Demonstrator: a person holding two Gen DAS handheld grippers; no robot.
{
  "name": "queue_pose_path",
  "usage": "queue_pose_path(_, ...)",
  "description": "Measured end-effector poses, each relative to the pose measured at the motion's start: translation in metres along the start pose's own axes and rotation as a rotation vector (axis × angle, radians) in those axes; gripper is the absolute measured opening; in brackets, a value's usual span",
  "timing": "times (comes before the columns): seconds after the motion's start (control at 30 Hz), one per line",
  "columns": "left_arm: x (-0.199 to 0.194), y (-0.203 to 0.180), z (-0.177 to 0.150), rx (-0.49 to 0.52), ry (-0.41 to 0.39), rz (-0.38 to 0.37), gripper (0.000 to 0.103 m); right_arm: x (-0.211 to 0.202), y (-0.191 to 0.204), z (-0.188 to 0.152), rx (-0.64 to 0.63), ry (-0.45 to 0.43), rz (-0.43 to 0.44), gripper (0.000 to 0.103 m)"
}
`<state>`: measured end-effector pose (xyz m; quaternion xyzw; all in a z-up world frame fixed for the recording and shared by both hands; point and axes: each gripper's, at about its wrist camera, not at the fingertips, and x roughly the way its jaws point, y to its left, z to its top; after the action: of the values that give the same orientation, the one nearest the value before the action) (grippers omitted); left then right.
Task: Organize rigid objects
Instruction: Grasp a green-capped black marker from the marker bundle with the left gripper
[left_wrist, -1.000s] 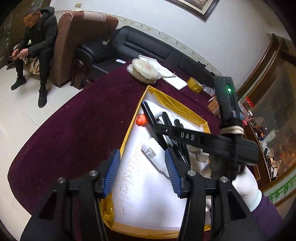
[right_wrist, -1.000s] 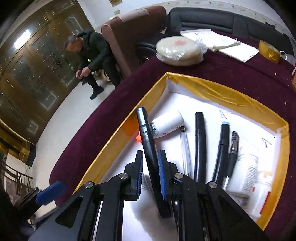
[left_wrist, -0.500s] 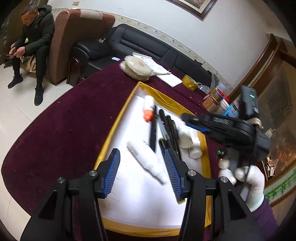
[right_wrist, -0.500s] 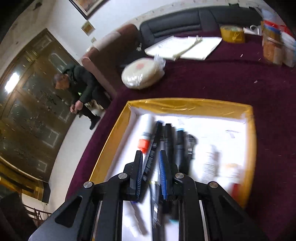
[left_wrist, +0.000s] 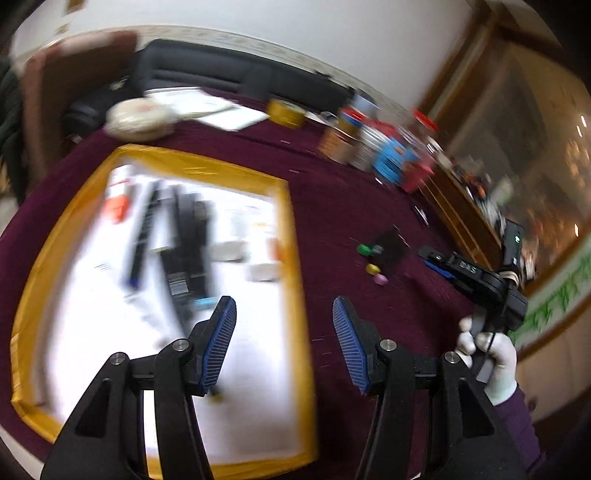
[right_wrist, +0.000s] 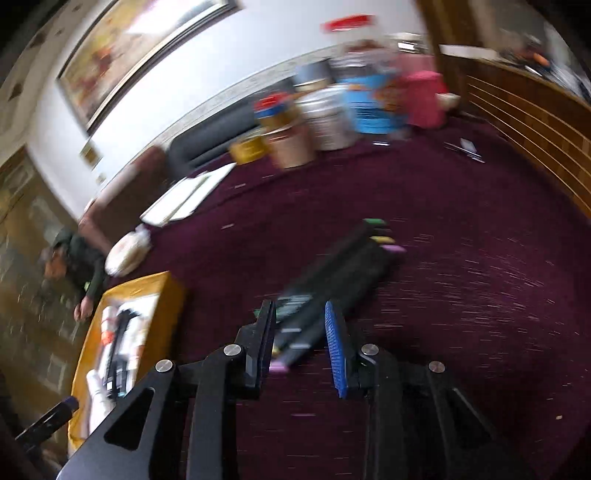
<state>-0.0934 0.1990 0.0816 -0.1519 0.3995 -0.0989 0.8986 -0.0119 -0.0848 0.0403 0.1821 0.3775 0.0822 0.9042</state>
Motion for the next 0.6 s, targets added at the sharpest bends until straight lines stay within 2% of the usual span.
queue_pose_path(0.17, 0.05, -0.073, 0.016, 0.161, 0.069, -0.012, 0.053, -0.001, -0.051, 0.01, 0.068, -0.06, -0.033, 0.024)
queue_pose_path(0.23, 0.078, -0.098, 0.024, 0.219, 0.105, -0.036, 0.053, 0.002, -0.064, 0.013, 0.095, -0.079, -0.026, 0.024)
queue_pose_path(0.3, 0.107, -0.119, 0.03, 0.277, 0.136, -0.022, 0.053, 0.001, -0.074, 0.014, 0.121, -0.095, -0.01, 0.024)
queue_pose_path(0.37, 0.132, -0.132, 0.041, 0.291, 0.142, -0.034, 0.053, 0.002, -0.085, 0.011, 0.151, -0.108, 0.008, 0.024)
queue_pose_path(0.43, 0.153, -0.137, 0.051, 0.295, 0.136, -0.002, 0.053, 0.005, -0.098, 0.011, 0.186, -0.097, 0.019, 0.024)
queue_pose_path(0.53, 0.187, -0.142, 0.07, 0.279, 0.126, 0.007, 0.053, 0.007, -0.114, 0.01, 0.266, -0.078, 0.055, 0.024)
queue_pose_path(0.6, 0.204, -0.143, 0.079, 0.269, 0.148, -0.016, 0.052, 0.009, -0.12, 0.011, 0.3, -0.064, 0.072, 0.024)
